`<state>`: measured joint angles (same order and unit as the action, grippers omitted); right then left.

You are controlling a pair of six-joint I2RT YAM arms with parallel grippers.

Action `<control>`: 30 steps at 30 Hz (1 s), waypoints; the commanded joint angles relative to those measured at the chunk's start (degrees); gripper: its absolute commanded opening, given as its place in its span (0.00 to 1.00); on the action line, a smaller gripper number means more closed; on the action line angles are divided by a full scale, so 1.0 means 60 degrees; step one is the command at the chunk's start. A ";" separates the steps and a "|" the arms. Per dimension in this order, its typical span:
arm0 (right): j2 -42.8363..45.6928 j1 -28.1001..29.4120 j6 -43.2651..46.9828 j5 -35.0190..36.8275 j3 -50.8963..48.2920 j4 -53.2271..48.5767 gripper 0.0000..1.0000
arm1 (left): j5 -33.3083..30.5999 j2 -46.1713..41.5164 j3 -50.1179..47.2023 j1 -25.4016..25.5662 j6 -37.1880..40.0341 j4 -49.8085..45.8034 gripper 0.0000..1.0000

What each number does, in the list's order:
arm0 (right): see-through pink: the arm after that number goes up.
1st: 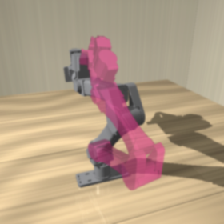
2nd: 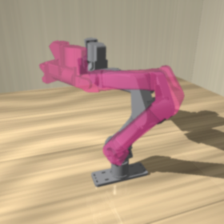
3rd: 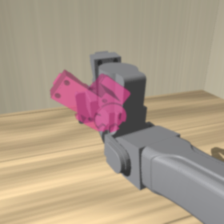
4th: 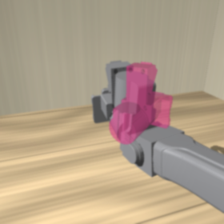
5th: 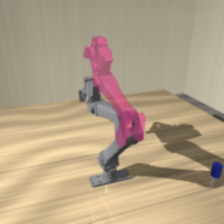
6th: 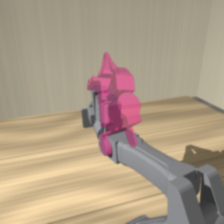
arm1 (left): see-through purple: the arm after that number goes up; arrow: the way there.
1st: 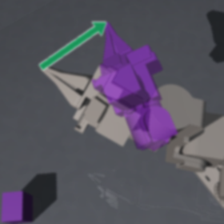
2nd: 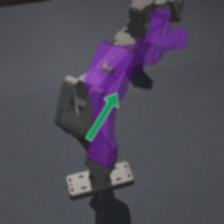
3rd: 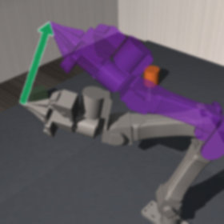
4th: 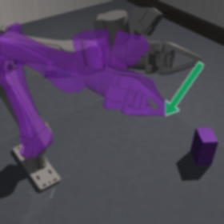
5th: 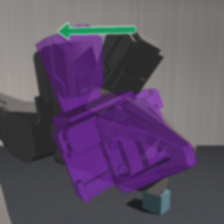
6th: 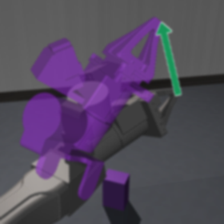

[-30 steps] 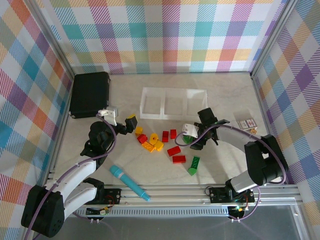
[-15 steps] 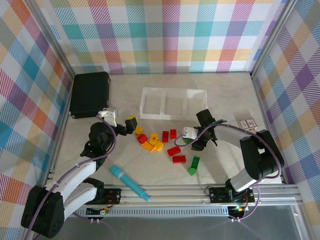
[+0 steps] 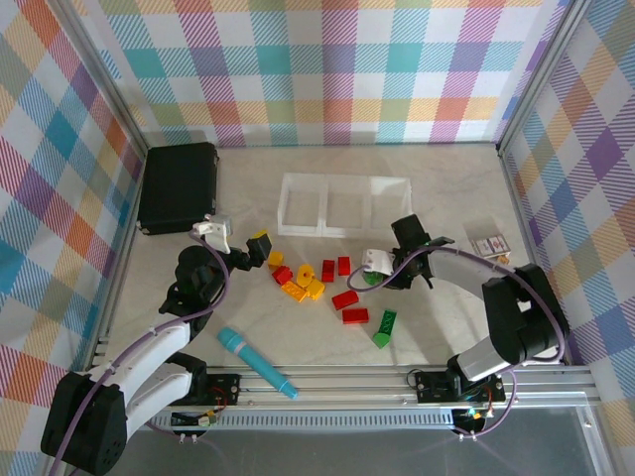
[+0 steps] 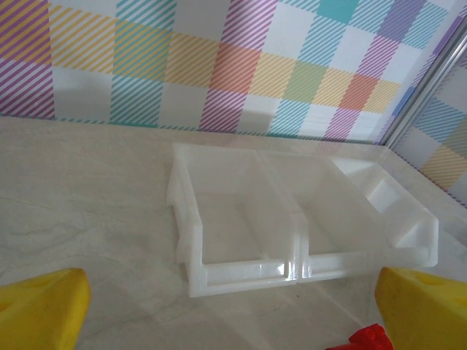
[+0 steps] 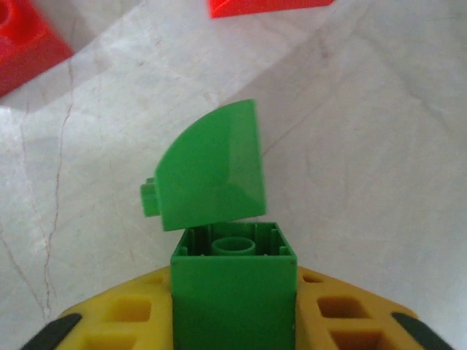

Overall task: Sort the legos into containers by color
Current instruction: Pick up the lego from the center of the table, then place the lego in the container.

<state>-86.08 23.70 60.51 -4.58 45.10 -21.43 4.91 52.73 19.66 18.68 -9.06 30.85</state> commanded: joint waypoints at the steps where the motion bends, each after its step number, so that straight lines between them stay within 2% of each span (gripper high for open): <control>1: 0.0479 0.0019 -0.0140 -0.0236 -0.0007 0.0060 0.23 | -0.0029 -0.0207 -0.0116 0.0066 -0.0172 0.0400 1.00; 4: 0.0970 0.0019 -0.0584 -0.0359 0.0054 0.0111 0.17 | -0.0056 -0.0336 -0.0098 0.0062 -0.0175 0.0271 1.00; 12: 0.2229 -0.0068 -0.2988 -0.0262 0.0552 0.1112 0.19 | -0.0473 -0.0331 -0.0046 0.0064 -0.0539 0.0298 1.00; 16: 0.1599 -0.0235 -0.4782 0.0617 0.1863 0.1004 0.17 | -0.0942 -0.0322 0.0060 0.0066 -0.1052 0.0185 1.00; 21: 0.0359 -0.0626 -0.7322 0.1781 0.3743 0.0131 0.13 | -0.1200 -0.0368 0.0539 0.0066 -0.1470 -0.0760 1.00; 26: -0.1334 -0.1150 -0.9856 0.1420 0.6027 -0.2137 0.15 | -0.1164 -0.0460 0.0694 0.0066 -0.1680 -0.1120 1.00; 30: -0.2000 -0.1227 -1.0589 0.0875 0.6540 -0.2507 0.17 | -0.1102 -0.0498 0.0832 0.0066 -0.1772 -0.1478 1.00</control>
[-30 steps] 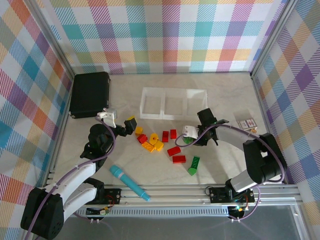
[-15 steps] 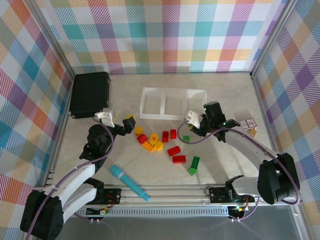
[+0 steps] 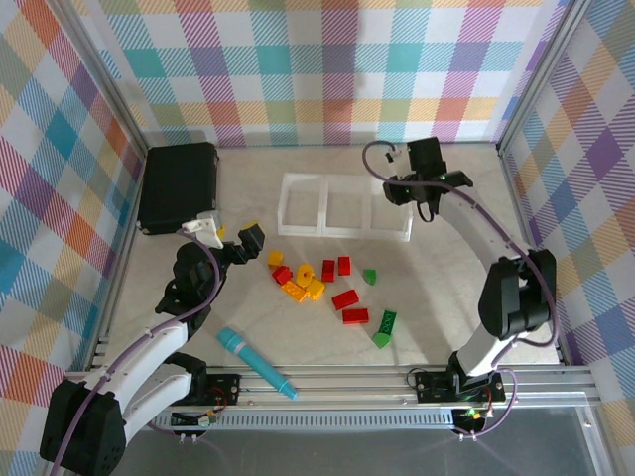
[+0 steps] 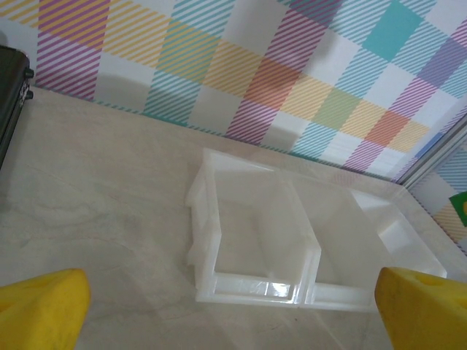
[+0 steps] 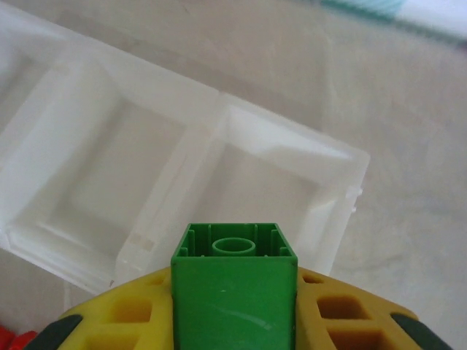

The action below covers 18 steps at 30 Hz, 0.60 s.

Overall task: Sort the legos into containers by color
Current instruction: Place the lego in the container.

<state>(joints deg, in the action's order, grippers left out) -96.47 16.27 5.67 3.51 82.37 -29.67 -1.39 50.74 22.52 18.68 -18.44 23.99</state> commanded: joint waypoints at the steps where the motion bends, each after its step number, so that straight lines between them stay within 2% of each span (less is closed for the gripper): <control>1: -0.0379 0.0013 -0.1564 -0.0557 0.0356 -0.1158 0.17 | -0.0009 -0.0153 0.0389 0.0066 -0.0216 -0.0424 1.00; 9: -0.0991 -0.0002 -0.1845 -0.1226 0.0188 -0.0892 0.23 | 0.0182 0.0000 0.0613 0.0059 -0.0664 -0.0902 0.99; 13: -0.1138 -0.0034 -0.1941 -0.1288 -0.0051 -0.0491 0.25 | 0.0770 0.0546 0.1078 0.0066 -0.0894 -0.1386 1.00; 18: -0.1719 -0.0031 -0.1956 -0.1220 0.0201 -0.0565 0.25 | 0.1139 0.0812 0.1076 0.0066 -0.1084 -0.0995 1.00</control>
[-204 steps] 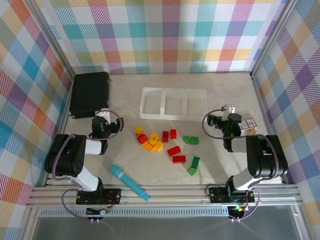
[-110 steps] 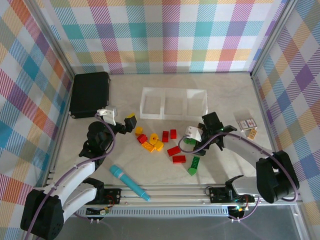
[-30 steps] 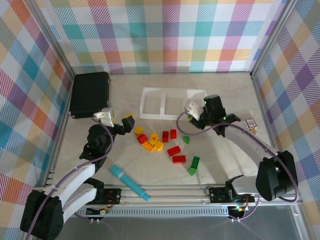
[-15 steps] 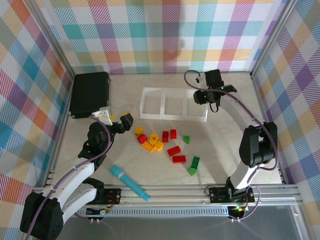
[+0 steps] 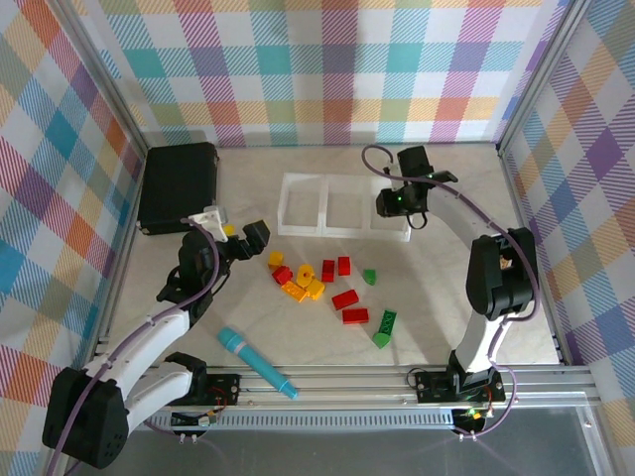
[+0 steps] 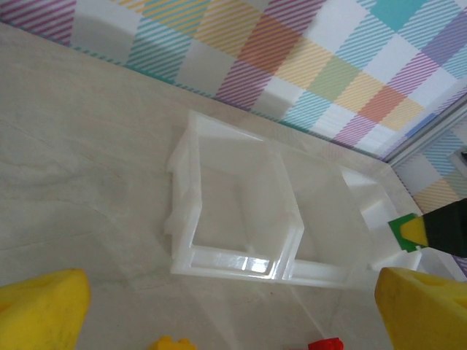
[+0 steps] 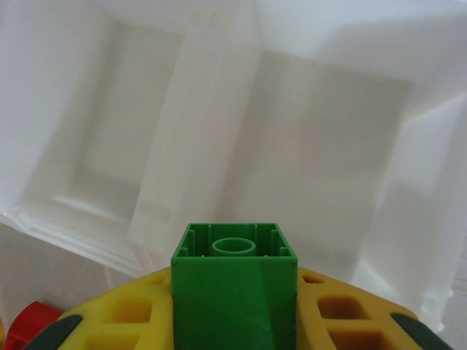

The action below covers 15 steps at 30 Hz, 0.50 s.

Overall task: Sort the legos into containers by color
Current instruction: Place the lego in the container.

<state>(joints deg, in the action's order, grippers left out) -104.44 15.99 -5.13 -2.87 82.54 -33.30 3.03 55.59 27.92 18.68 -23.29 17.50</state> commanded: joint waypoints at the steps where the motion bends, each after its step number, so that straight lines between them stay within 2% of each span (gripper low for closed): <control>1: -0.0473 0.0014 -0.0156 -0.0124 0.0184 0.0042 0.25 | 0.0356 -0.0035 0.0131 0.0066 -0.0265 0.0164 0.99; 9: -0.0955 0.0008 -0.0270 0.0163 0.0265 0.0057 0.26 | 0.0108 -0.0493 -0.0010 0.0066 0.0169 -0.0087 1.00; 15: -0.1173 0.0016 -0.0378 0.0099 0.0325 0.0264 0.36 | 0.0138 -0.0452 -0.0047 0.0055 0.0184 -0.0027 1.00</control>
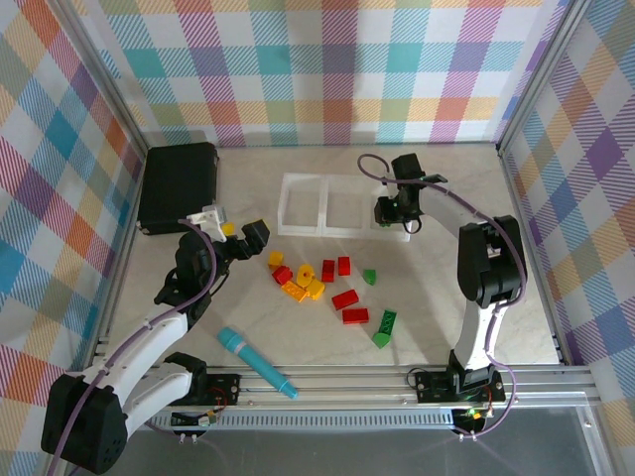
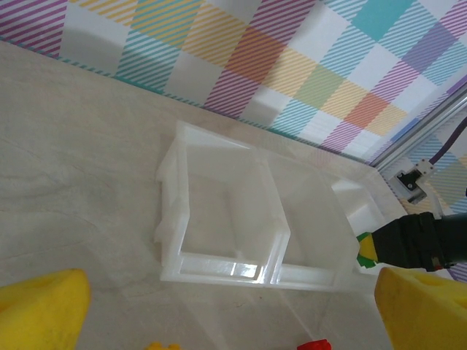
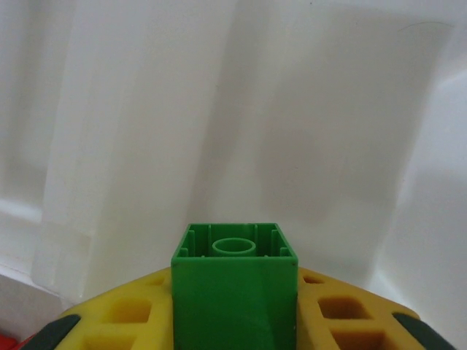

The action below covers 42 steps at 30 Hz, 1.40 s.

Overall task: Sort the legos into containers by color
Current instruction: Place the lego in the container, then pick up the lego from the center of the table.

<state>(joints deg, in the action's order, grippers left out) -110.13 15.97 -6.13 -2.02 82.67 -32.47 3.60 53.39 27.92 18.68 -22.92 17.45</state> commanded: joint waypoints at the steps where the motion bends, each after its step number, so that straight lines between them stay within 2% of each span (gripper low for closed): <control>1: -0.0253 0.0019 -0.0217 -0.0055 0.0337 0.0131 0.37 | 0.0060 -0.0067 -0.0040 0.0066 0.0116 -0.0020 1.00; 10: -0.0309 0.0016 -0.0249 0.0022 0.0469 0.0127 0.53 | 0.0119 -0.0006 -0.0025 0.0066 0.0115 -0.0009 1.00; 12: -0.0204 0.0016 -0.0272 0.0028 0.0448 0.0087 0.54 | 0.0109 -0.0017 -0.0047 0.0065 0.0126 -0.0024 0.99; 22: 0.1315 0.0019 -0.1225 0.0034 -0.0209 -0.0454 0.58 | 0.0088 0.0050 -0.0081 0.0066 0.0273 -0.0038 1.00; 27: 0.2262 0.0144 -0.2297 -0.0298 -0.0939 -0.0691 0.65 | 0.0001 0.0069 -0.0080 0.0066 0.0533 -0.0100 1.00; 34: 0.2908 0.1364 -0.3452 0.0331 -0.1890 -0.1169 0.77 | 0.0048 0.0204 -0.0171 0.0066 0.0683 0.0050 1.00; 42: 0.2461 0.2624 -0.4223 0.0823 -0.2488 -0.1567 0.78 | 0.0188 0.0129 -0.0342 0.0077 0.0772 0.0112 1.00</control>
<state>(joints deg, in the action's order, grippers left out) -94.04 30.33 -28.36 0.51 68.27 -39.40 3.64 54.70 27.05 18.68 -19.64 17.47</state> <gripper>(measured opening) 0.781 0.996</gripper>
